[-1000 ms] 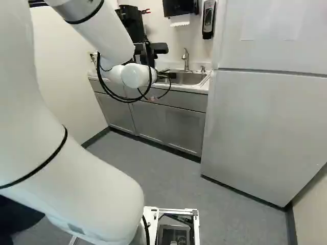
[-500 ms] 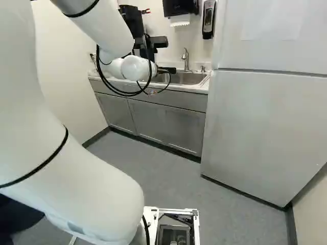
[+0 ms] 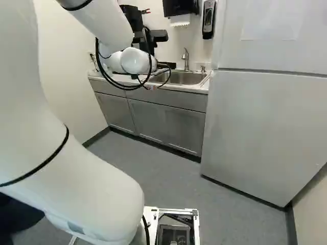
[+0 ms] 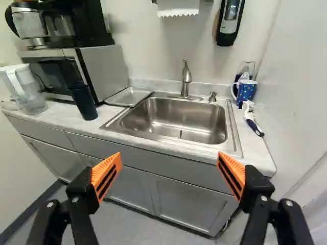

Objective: Rinse the cup and place it in the tray

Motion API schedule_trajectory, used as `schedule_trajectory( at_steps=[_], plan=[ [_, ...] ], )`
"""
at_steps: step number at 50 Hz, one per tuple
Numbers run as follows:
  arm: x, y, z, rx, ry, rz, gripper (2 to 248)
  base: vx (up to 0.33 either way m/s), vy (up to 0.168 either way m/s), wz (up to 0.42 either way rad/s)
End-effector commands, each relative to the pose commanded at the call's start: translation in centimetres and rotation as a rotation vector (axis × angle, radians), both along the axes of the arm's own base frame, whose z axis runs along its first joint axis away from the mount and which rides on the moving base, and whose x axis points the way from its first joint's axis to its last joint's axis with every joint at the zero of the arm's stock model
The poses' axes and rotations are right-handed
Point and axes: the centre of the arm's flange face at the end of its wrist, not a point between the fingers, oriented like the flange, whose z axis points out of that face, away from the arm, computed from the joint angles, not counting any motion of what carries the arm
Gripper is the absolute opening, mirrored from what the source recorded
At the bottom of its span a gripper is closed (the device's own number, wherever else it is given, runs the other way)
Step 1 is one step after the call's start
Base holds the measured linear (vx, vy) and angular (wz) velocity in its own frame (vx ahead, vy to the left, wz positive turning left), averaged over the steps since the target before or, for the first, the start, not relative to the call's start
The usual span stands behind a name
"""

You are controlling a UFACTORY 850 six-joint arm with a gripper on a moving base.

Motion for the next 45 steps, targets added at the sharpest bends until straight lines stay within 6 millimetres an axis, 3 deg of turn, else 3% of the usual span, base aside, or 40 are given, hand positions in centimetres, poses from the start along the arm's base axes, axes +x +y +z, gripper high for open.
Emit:
schedule_trajectory(
  at_steps=[45],
  plan=[
    [1.5,0.0,4.3,-0.002,-0.017,0.003,247,0.000,0.000,0.000]
  ],
)
